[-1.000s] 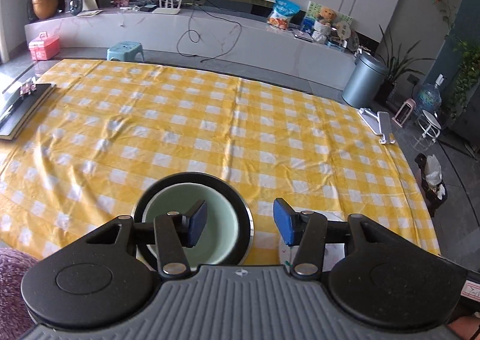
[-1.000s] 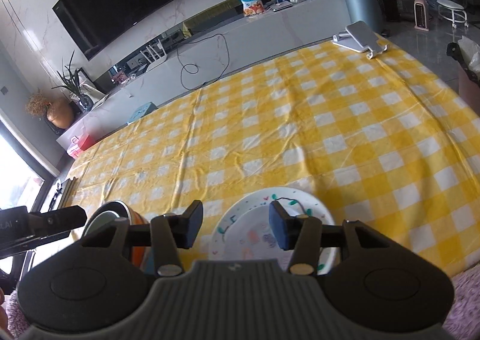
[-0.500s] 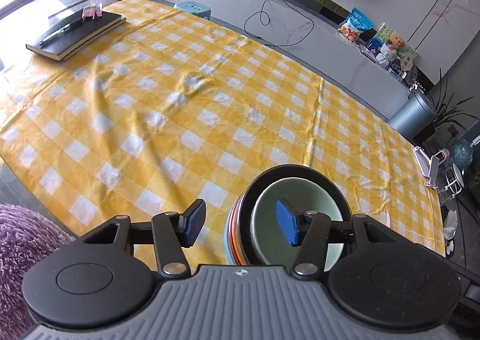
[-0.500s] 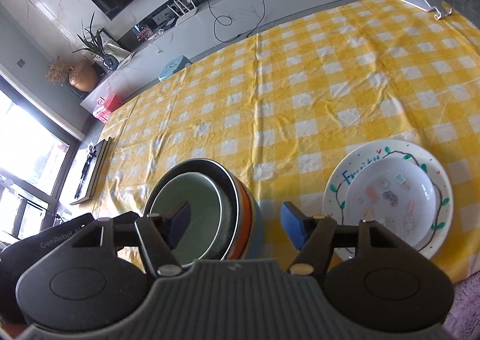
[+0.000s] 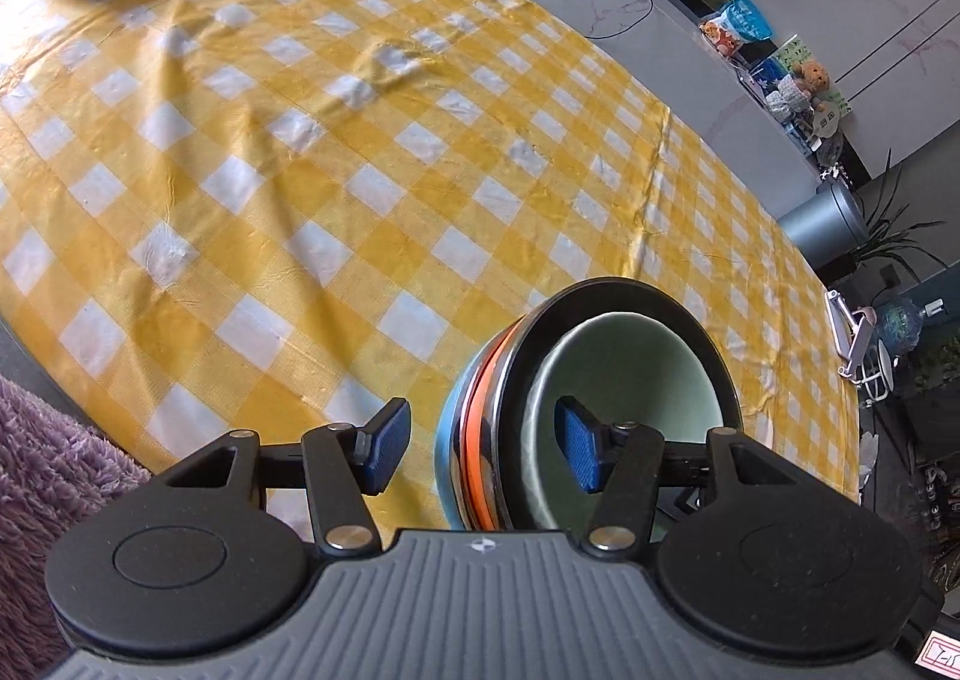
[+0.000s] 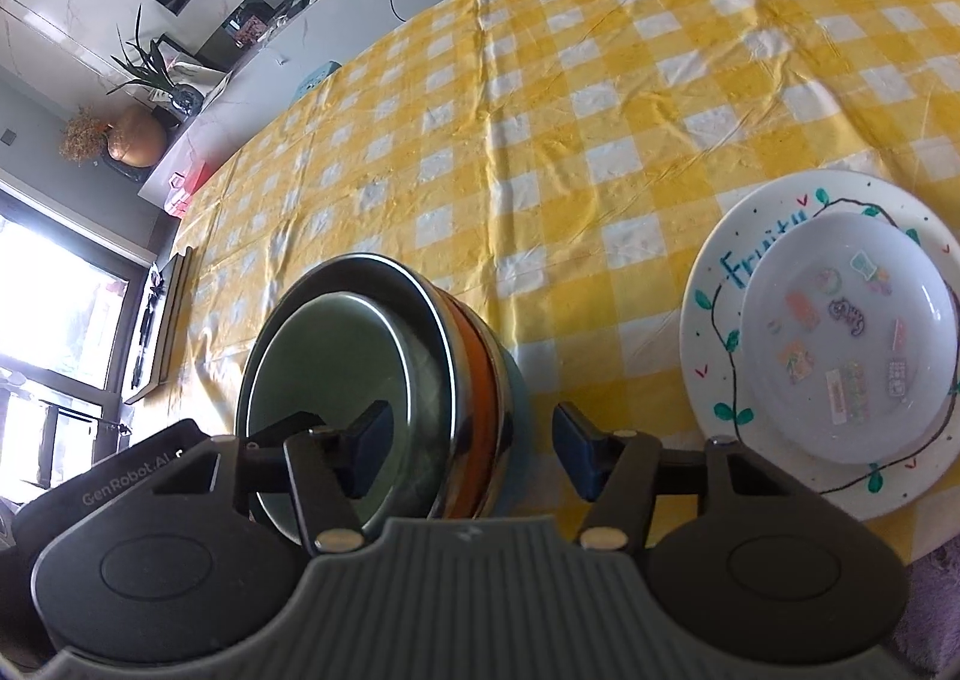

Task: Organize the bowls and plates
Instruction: 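Move both grippers to the rim of the nested steel-orange-blue bowl stack and close, then lift the nested bowl stack with both grippers and carry it over the plate stack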

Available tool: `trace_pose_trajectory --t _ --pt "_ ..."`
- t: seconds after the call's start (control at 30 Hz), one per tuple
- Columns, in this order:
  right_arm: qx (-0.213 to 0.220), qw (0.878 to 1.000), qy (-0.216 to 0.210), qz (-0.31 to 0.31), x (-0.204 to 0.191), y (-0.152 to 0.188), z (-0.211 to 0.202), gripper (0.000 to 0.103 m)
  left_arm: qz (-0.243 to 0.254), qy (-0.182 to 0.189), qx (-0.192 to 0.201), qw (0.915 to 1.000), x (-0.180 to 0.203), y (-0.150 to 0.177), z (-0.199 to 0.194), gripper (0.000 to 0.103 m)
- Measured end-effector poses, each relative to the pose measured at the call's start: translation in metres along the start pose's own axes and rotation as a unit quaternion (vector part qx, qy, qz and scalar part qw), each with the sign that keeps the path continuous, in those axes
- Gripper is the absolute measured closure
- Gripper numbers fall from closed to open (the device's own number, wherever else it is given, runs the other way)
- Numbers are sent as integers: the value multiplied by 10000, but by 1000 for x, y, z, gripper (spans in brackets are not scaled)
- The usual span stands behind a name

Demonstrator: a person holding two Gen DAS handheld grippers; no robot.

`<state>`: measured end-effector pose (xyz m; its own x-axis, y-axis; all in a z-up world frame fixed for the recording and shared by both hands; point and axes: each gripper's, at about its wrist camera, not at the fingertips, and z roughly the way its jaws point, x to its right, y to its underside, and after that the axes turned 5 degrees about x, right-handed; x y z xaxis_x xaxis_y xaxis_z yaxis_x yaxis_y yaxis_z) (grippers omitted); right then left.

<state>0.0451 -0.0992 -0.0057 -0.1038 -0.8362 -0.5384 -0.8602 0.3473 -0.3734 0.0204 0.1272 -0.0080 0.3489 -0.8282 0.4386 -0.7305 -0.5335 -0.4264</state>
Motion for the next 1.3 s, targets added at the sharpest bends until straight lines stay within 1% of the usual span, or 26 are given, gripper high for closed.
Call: trace_pose_trajectory --t 0.1,0.27,0.33,0.37,0.43,0.5,0.7,0.83,1.13,1.3 --pt "-55 10000 -14 -9 -1 1 5 44 19 28 -70 10000 0 0 5 38" --pt "-109 9999 -30 20 -2 0 11 49 25 86 -151 9998 0 0 10 40" --pt "-96 9999 -25 38 -1 -1 11 51 15 90 -175 9998 0 0 12 42" --pt "-91 10000 -15 39 -1 -1 12 54 13 85 -192 9998 0 0 13 44" --pt "-85 9999 -6 69 2 -2 12 55 -5 79 -215 9997 -1 0 15 48" --pt "-83 9999 -26 96 3 -3 12 55 -10 152 -243 9996 -1 0 16 56" --pt "-38 9999 65 79 1 -1 10 58 56 151 -218 9996 1 1 15 57" --pt "-21 9997 139 208 4 -2 9 64 43 212 -216 9995 0 -1 13 57" --pt "-15 9994 184 296 2 -1 6 65 73 165 -179 9997 3 0 9 57" --pt "92 9995 160 268 4 -2 -3 65 134 232 -146 9995 11 2 2 57"
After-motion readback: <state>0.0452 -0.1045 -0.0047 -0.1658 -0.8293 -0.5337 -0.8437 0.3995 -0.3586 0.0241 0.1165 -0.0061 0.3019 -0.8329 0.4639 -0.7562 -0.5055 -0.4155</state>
